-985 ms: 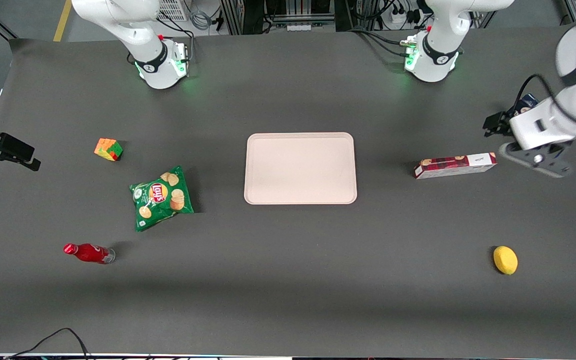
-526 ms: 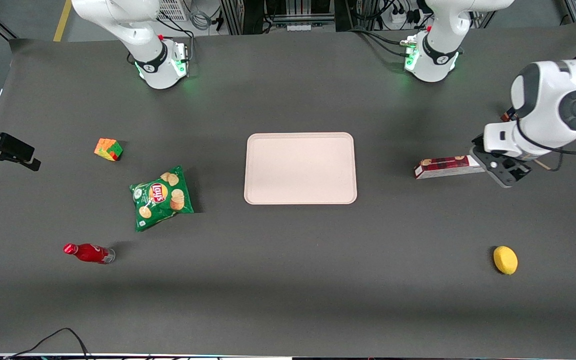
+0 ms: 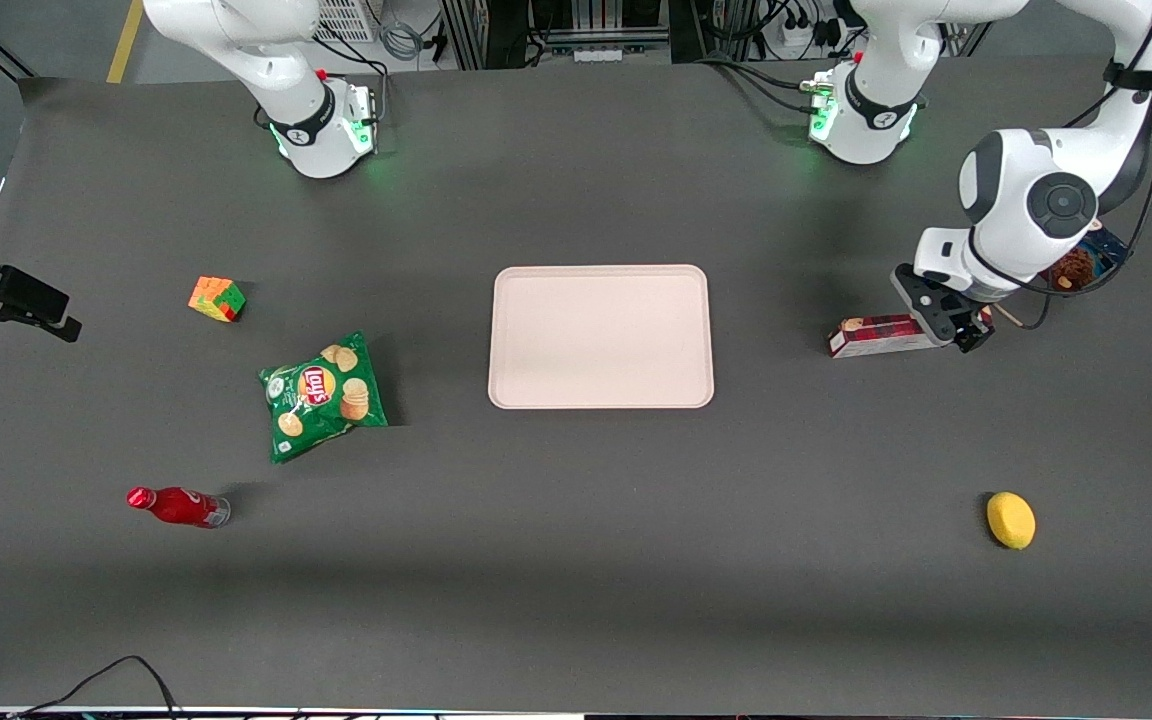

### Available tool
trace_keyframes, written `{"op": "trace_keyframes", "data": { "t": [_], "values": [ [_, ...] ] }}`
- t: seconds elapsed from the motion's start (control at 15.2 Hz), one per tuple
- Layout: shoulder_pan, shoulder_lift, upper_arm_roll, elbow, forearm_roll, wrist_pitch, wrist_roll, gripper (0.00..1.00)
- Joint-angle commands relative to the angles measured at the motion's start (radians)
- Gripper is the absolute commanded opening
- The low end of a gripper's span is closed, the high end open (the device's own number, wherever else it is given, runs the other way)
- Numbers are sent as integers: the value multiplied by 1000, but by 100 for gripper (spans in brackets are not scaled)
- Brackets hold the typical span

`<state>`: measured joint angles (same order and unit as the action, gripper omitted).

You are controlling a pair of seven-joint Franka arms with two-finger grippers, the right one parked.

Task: Place red cookie box on tray
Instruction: 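Close the left gripper on the cookie box's end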

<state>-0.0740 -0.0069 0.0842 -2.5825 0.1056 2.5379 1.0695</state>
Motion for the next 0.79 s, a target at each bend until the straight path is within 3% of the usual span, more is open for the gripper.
{"op": "trace_keyframes", "data": {
  "t": [0.0,0.2,0.39,0.59,0.72],
  "values": [
    [-9,28,5,-30,11,100,63,100],
    [-21,60,8,-33,11,148,66,100],
    [-32,97,9,-33,11,194,66,92],
    [-35,110,23,-34,11,202,86,73],
    [-36,114,38,-34,11,200,104,54]
  ]
}}
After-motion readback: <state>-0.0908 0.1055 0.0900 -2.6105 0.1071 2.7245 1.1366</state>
